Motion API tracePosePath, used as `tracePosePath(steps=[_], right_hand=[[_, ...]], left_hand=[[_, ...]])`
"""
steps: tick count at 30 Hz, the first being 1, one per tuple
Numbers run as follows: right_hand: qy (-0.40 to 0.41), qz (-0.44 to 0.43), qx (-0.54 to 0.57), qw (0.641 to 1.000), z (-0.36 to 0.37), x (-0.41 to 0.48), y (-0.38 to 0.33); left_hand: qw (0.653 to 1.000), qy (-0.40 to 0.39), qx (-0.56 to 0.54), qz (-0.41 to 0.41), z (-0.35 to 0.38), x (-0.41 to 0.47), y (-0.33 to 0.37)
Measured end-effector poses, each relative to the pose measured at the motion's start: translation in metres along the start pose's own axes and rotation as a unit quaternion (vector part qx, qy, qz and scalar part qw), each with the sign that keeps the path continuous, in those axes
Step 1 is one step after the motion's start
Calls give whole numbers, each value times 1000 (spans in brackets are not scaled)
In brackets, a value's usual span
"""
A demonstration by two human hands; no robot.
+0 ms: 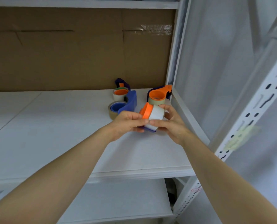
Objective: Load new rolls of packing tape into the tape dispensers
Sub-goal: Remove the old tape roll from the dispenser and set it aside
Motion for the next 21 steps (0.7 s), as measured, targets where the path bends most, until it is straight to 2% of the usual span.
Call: tracePosePath(steps=[4, 6, 8, 10, 12, 16, 19, 21], right_hand=[[-5, 11, 22, 1000, 1, -1, -1], [-5, 9, 27, 1000, 1, -3, -4], [4, -13, -32, 999, 0, -4, -7], [18, -41, -142, 989, 1, -6, -12], [22, -55, -231, 971, 0, -7, -16], [-21, -44, -379, 924, 3, -5, -18], [-16, -60, -505, 861, 12, -3, -20], [-14, -71, -563, 823, 19, -4, -24]], left_hand=[[998, 29, 63, 12, -2, 0, 3], [999, 33, 43, -5, 0, 1, 5], [997, 32, -33, -56, 4, 2, 4], [989, 54, -100, -94, 9, 1, 2], [975, 86, -159, -127, 13, 1, -5], [945, 100, -262, -169, 21, -4, -17], [950, 128, -239, -152, 22, -6, -24], [971, 138, -162, -109, 20, -5, -25]])
Point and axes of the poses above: each hand's wrist, its own x-axis towards the middle knuckle, its own z-axis out of the palm, y = z × x, the point moved 1 cm from there along x, towards the middle knuckle, and after that the axes turned 4 degrees about z, right-handed, at the moved point
